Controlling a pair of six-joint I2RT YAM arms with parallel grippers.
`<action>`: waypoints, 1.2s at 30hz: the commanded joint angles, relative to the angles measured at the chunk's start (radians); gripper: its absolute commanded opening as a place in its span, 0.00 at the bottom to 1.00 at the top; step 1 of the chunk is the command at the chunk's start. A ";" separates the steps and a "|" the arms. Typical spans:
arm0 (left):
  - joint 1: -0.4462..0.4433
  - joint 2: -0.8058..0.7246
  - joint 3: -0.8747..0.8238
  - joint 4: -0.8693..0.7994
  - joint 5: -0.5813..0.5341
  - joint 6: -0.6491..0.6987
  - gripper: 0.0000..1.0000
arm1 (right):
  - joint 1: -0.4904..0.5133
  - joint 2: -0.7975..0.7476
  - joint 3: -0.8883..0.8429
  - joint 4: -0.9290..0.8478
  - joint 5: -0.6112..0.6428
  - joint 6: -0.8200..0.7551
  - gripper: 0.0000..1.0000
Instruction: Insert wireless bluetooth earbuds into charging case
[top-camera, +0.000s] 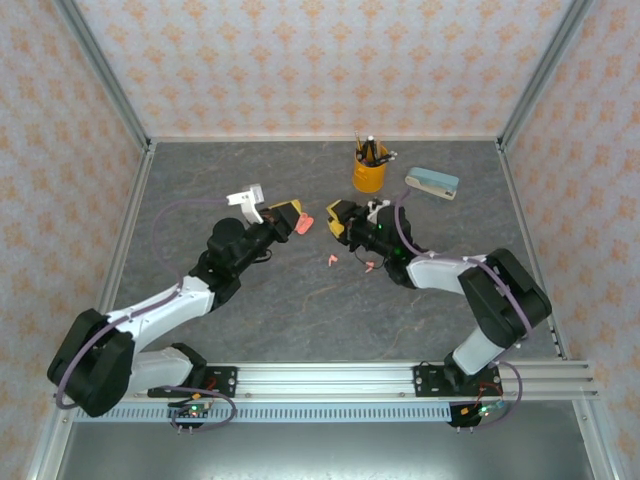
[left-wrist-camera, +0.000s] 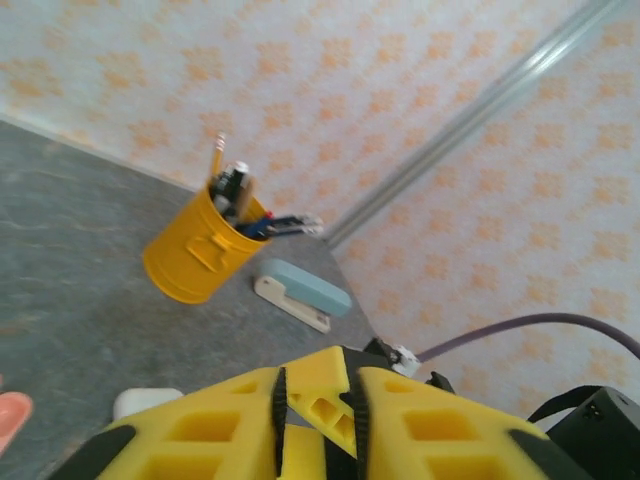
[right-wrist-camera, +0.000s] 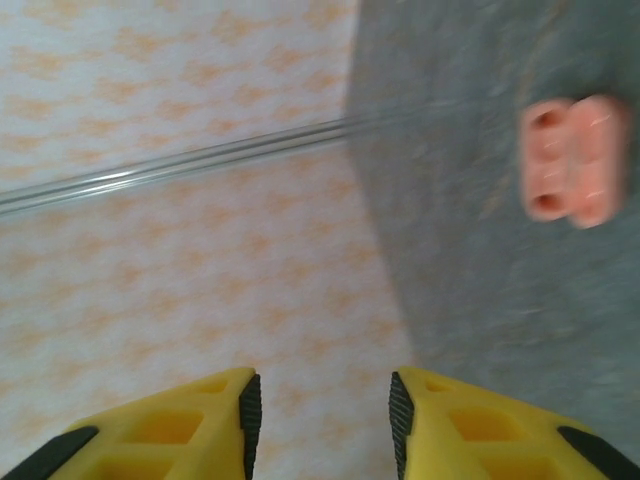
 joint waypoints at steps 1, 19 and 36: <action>0.018 -0.047 0.007 -0.198 -0.164 0.027 0.44 | -0.012 -0.063 0.169 -0.478 -0.011 -0.322 0.44; 0.220 0.208 0.268 -0.811 -0.253 -0.014 1.00 | 0.090 0.401 0.724 -1.089 0.147 -0.480 0.50; 0.287 0.208 0.260 -0.800 -0.193 0.035 1.00 | 0.137 0.645 1.021 -1.282 0.267 -0.488 0.42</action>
